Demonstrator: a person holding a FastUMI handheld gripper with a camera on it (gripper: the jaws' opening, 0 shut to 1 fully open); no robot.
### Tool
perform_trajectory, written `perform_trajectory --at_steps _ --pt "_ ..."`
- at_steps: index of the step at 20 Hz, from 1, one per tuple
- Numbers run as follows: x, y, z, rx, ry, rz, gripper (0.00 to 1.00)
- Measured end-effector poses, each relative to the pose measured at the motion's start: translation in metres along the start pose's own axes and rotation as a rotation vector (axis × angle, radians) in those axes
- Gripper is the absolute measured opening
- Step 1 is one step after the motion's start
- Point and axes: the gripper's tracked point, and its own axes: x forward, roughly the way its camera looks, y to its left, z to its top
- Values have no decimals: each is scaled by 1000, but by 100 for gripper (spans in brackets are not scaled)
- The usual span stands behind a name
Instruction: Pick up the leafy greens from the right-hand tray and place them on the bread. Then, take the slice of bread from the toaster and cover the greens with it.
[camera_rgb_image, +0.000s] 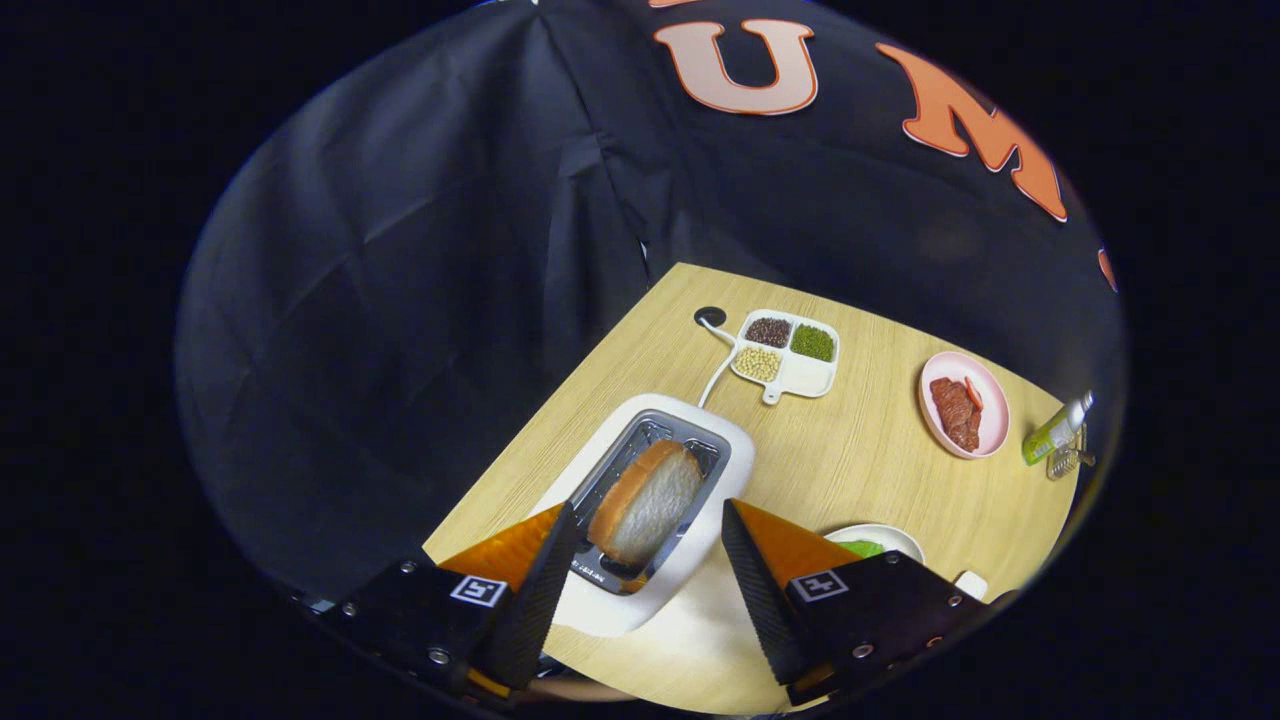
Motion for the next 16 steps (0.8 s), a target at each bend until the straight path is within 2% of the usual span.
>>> perform_trajectory --at_steps 5,7,9,11,12,14,16 --pt "21 1 4 23 52 -18 82" --pt "25 0 3 48 68 -22 75" --pt "28 -7 5 83 67 -36 63" --pt "29 -18 6 128 58 -65 45" --pt "31 -20 6 153 54 -58 33" --pt "30 -18 6 183 55 -22 22" --pt "29 -17 5 187 45 2 16"
